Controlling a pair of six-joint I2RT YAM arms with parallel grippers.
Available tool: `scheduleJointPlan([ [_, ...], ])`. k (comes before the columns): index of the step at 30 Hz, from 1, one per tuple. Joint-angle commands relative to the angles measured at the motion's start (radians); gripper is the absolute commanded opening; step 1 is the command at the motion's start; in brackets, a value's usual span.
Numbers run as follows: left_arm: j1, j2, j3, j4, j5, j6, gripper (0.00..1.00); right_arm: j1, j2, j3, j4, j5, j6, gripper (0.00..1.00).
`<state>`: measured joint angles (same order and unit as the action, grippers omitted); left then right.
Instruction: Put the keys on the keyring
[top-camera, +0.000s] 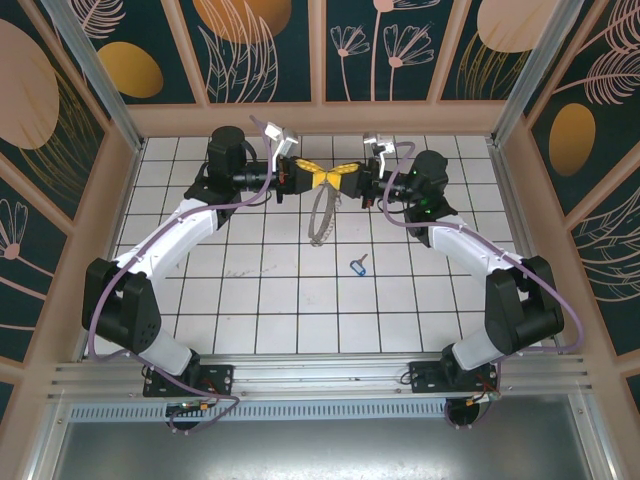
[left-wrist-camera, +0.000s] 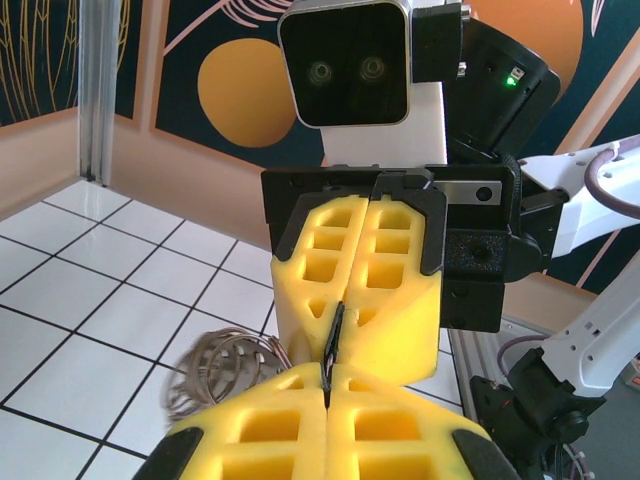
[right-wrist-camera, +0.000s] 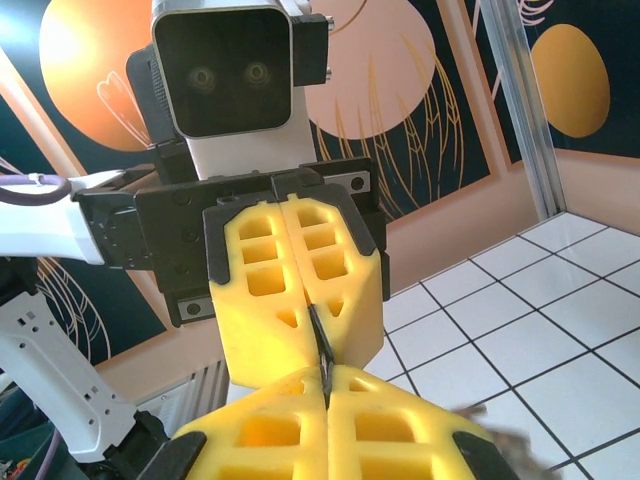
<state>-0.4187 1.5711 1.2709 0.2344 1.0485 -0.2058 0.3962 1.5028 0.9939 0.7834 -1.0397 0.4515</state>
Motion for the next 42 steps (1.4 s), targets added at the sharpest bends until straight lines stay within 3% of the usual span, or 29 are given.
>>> scheduleJointPlan([
  [1,-0.005,0.009,0.039,0.029,0.019,0.003,0.0,0.015,0.008,0.025,0.061,-0.05,-0.001,0.0],
  [7,-0.005,0.005,0.033,0.047,-0.003,-0.012,0.02,0.014,0.001,0.013,0.071,-0.041,0.002,0.0],
  [10,-0.005,-0.023,-0.008,0.121,-0.072,-0.053,0.33,0.007,-0.012,-0.004,0.091,0.014,0.005,0.0],
  [12,-0.005,-0.058,-0.061,0.197,-0.134,-0.087,0.45,-0.005,-0.014,-0.015,0.123,0.029,0.027,0.0],
  [19,-0.002,-0.141,-0.201,0.426,-0.27,-0.239,0.69,-0.019,-0.027,-0.058,0.273,0.062,0.105,0.0],
  [30,-0.005,-0.117,-0.32,0.838,-0.256,-0.602,0.73,-0.008,-0.024,-0.112,0.561,0.194,0.267,0.0],
  [37,-0.009,-0.081,-0.334,0.987,-0.237,-0.723,0.54,0.018,-0.009,-0.139,0.703,0.329,0.338,0.0],
  [42,-0.027,-0.055,-0.321,1.018,-0.233,-0.74,0.46,0.037,0.035,-0.132,0.783,0.387,0.386,0.0],
])
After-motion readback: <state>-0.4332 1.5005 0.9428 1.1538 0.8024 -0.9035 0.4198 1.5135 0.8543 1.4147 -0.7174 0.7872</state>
